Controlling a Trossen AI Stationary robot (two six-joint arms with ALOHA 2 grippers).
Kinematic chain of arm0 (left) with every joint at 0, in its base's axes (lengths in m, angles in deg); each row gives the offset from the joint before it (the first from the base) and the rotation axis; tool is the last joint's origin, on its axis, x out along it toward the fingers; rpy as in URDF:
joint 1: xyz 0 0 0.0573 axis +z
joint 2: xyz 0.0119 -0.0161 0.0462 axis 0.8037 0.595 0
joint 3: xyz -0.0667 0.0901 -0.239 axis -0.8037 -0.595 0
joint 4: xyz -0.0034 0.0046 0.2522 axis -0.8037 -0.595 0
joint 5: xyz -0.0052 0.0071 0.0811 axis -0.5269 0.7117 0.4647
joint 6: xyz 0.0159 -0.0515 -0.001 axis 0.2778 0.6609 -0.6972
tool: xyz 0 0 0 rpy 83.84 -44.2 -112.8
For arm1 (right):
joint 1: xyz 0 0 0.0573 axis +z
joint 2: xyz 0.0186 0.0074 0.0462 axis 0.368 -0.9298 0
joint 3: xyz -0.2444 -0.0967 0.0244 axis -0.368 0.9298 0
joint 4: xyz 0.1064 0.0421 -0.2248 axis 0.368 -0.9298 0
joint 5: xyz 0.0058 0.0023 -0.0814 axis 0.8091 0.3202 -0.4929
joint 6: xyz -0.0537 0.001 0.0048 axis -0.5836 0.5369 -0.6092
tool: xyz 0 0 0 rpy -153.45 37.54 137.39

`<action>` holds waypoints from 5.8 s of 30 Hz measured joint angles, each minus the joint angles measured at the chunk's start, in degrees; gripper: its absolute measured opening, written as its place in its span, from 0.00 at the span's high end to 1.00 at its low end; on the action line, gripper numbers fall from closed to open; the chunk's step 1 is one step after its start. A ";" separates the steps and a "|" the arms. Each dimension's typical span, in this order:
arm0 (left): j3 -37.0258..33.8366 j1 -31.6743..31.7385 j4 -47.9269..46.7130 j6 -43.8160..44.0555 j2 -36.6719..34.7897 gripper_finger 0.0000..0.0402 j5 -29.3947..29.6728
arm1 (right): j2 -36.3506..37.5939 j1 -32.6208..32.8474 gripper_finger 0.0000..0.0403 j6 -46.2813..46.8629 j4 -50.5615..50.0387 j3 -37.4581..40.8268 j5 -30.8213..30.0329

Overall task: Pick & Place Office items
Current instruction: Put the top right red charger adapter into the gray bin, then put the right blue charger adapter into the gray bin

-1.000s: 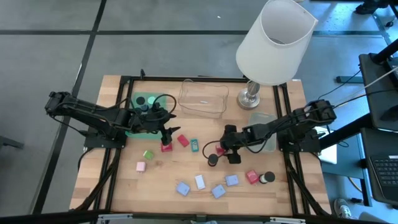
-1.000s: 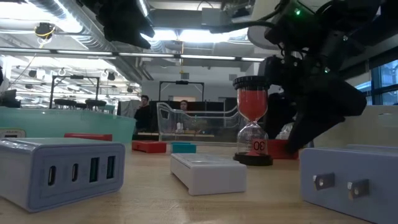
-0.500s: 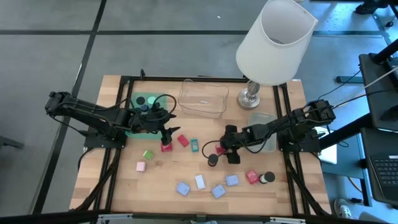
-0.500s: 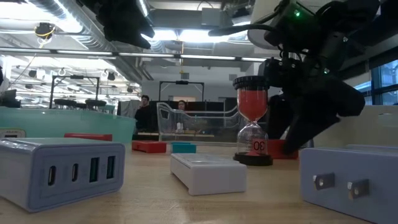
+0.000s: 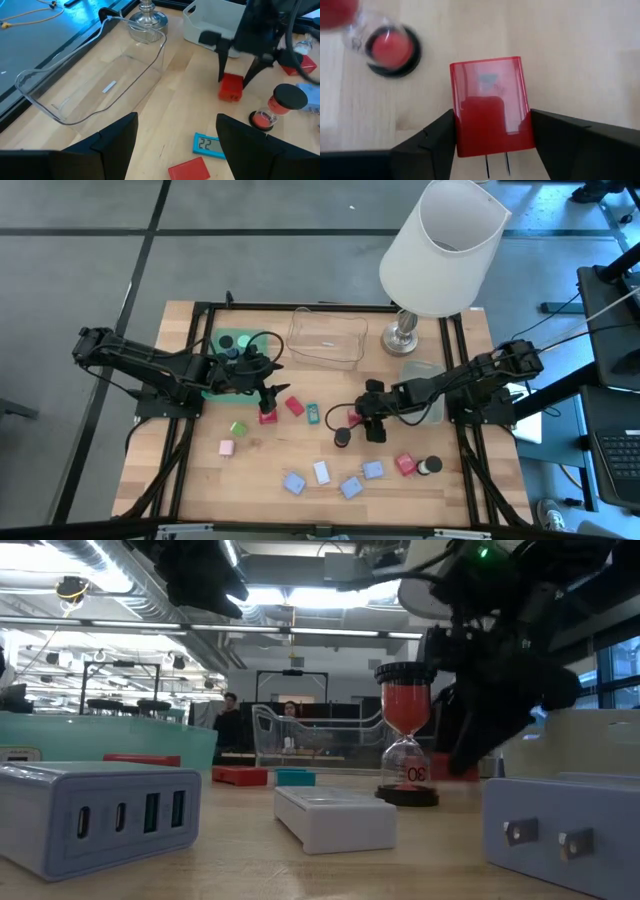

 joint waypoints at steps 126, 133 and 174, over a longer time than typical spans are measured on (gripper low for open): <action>-1.18 0.00 -6.39 13.17 0.00 0.34 4.42 | -7.41 31.95 0.30 15.33 -1.33 -14.51 -8.28; -1.18 0.00 -6.40 16.30 0.00 0.34 3.96 | -7.45 31.63 0.30 11.25 -6.15 -14.49 -14.61; -1.18 0.00 -5.95 18.61 0.00 0.34 1.51 | -13.95 31.91 0.40 26.36 -7.44 -14.45 -9.20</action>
